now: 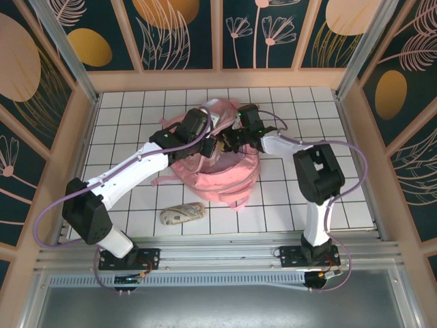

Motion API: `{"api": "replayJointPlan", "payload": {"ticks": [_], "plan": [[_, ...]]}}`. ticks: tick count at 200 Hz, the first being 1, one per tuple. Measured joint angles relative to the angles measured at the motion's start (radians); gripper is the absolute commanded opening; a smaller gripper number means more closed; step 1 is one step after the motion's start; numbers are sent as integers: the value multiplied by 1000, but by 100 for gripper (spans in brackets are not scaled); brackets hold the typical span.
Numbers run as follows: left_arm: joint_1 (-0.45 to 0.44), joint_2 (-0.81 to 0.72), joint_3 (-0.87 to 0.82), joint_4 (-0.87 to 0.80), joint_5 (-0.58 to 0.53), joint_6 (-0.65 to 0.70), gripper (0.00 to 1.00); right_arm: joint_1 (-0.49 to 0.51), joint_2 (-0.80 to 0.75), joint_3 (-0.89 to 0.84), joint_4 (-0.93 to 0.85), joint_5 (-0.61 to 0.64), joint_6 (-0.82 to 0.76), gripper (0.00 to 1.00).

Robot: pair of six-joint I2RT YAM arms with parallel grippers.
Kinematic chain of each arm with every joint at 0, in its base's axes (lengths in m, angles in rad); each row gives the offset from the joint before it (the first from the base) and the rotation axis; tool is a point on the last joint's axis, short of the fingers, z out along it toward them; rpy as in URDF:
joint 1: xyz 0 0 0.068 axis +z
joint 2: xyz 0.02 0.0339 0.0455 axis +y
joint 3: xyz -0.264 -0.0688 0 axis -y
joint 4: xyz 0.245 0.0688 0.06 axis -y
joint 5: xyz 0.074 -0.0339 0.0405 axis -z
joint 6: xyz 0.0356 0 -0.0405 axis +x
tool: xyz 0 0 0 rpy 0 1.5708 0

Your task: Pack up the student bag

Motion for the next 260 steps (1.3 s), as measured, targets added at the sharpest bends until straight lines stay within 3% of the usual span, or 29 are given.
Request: {"api": "replayJointPlan", "payload": {"ticks": [15, 21, 47, 64, 82, 88, 108, 134, 155, 181, 197, 226, 260], "plan": [[2, 0, 0, 5, -7, -4, 0, 12, 2, 3, -13, 43, -6, 72], [2, 0, 0, 5, -6, -6, 0, 17, -10, -2, -25, 66, -11, 81], [-2, 0, 0, 8, -2, -7, 0, 29, -145, -90, -128, 156, -45, 83], [-2, 0, 0, 9, 5, -11, 16, 36, -275, -126, -232, 233, -80, 91], [-6, -2, 5, 24, 33, -19, 58, 34, -410, -154, -319, 307, -120, 91], [-9, -2, 5, 29, 45, -21, 68, 34, -452, -169, -336, 325, -124, 91], [-19, -4, 6, 35, 75, -21, 82, 32, -584, -235, -387, 389, -129, 91], [-29, -28, 3, 10, 74, -18, 87, 50, -686, -280, -454, 446, -122, 89], [-27, -95, -25, -45, 29, -32, 98, 108, -703, -278, -471, 478, -107, 88], [8, -225, -127, -109, 16, -106, 99, 203, -658, -242, -473, 482, -96, 87], [99, -286, -206, -74, 55, -193, 99, 257, -594, -220, -485, 469, -100, 87], [299, -343, -435, 70, 208, -379, 96, 324, -462, -170, -510, 453, -116, 86], [367, -280, -576, 218, 390, -536, 86, 350, -403, -99, -526, 451, -126, 86]]}}
